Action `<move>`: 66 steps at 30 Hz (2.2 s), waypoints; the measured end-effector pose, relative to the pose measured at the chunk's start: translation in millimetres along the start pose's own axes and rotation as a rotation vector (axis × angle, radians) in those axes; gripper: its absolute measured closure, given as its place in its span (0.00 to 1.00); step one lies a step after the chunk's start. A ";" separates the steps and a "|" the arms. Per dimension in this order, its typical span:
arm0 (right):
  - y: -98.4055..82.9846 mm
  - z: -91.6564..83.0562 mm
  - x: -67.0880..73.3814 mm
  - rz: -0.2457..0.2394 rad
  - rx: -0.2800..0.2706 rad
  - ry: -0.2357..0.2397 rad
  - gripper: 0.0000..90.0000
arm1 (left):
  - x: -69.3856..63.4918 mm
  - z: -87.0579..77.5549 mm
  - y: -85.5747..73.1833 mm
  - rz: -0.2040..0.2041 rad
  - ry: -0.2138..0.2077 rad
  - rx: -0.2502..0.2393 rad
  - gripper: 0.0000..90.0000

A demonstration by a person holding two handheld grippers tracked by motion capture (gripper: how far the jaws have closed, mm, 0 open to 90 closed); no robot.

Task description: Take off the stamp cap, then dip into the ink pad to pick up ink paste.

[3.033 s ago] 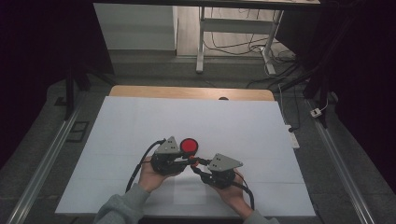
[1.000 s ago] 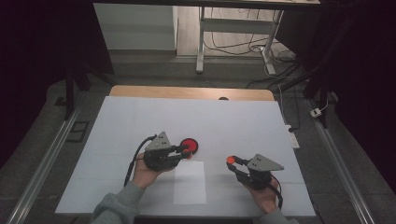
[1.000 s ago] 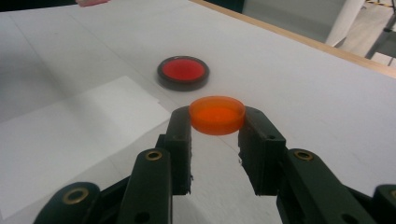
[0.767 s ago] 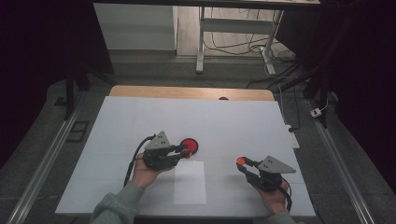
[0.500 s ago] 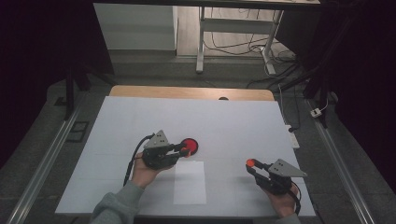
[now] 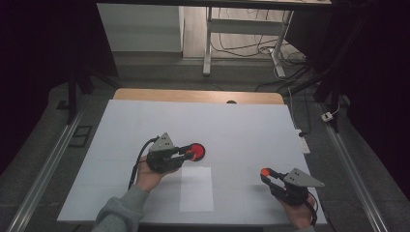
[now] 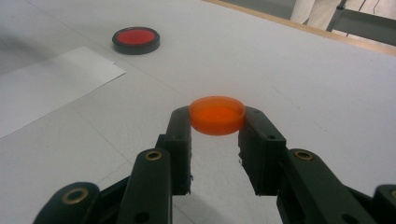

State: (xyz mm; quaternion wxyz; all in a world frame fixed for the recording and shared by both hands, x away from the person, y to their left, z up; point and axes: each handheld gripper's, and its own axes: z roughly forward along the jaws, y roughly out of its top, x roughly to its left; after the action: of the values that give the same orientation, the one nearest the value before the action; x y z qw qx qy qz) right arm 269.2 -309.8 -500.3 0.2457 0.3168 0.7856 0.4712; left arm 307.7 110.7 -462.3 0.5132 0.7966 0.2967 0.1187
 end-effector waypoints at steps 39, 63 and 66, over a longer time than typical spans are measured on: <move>-1.2 -0.2 -0.6 -0.008 0.004 0.001 0.72 | 26.7 28.0 7.3 0.005 0.057 0.058 0.81; -1.4 -0.2 -1.1 -0.007 0.005 -0.006 0.72 | 44.3 62.9 -2.1 0.002 0.060 0.128 0.81; -1.5 -0.1 -1.1 -0.008 0.005 -0.006 0.72 | 45.9 66.4 -3.7 -0.002 0.064 0.137 0.81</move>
State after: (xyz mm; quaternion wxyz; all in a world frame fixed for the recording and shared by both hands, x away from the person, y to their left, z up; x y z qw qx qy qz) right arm 269.4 -311.2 -501.5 0.2491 0.3157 0.7874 0.4673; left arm 375.7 89.5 -500.5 0.4476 0.8254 0.3213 0.1231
